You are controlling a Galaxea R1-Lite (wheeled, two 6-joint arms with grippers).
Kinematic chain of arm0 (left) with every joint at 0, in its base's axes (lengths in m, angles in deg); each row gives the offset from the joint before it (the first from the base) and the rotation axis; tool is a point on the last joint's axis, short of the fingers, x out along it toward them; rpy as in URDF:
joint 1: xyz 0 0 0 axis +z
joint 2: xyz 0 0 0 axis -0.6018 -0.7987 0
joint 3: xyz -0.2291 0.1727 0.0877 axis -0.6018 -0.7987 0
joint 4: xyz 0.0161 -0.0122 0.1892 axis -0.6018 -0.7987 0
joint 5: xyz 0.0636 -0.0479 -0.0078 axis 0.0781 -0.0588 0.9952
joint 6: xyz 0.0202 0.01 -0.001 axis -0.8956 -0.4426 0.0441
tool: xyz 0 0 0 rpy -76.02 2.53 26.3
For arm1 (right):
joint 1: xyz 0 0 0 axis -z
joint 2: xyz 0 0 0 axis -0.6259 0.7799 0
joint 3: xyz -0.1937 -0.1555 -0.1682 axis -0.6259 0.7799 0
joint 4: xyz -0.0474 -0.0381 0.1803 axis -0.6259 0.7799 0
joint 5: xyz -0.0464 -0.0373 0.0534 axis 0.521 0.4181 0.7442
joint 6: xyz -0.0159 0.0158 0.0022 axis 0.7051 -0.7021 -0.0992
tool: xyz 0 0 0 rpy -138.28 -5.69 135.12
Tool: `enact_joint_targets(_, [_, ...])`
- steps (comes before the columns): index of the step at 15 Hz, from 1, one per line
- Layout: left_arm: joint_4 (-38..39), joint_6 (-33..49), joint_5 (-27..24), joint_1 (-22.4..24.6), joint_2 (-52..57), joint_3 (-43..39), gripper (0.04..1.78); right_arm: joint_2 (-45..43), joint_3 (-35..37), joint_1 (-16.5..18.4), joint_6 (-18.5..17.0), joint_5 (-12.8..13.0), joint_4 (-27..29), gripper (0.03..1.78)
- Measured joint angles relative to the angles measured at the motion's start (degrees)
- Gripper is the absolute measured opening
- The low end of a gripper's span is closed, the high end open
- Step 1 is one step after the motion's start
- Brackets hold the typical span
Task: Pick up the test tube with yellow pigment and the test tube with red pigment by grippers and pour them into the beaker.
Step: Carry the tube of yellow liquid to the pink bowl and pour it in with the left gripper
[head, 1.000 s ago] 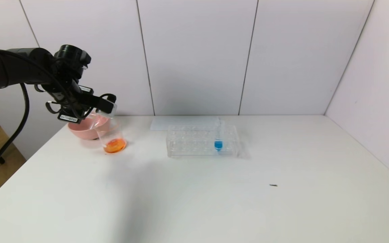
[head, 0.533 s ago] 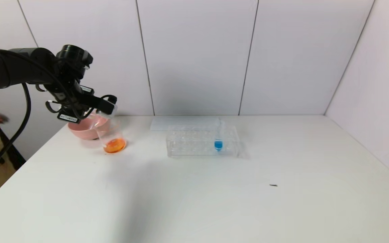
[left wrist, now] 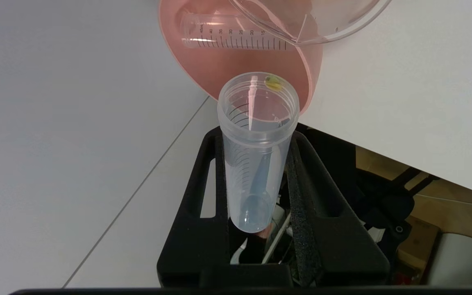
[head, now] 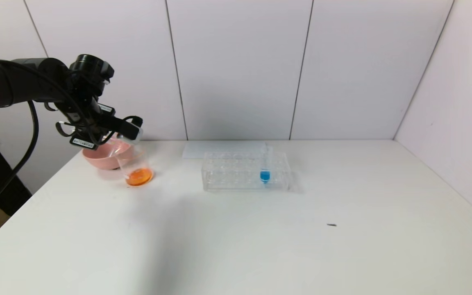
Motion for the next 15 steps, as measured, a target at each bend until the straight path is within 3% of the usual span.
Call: enact_joint_targets(15, [0.0, 1.4, -1.9, 0.3, 1.1, 0.0, 0.45, 0.0, 0.0, 0.0, 0.0, 0.0, 0.0, 1.70])
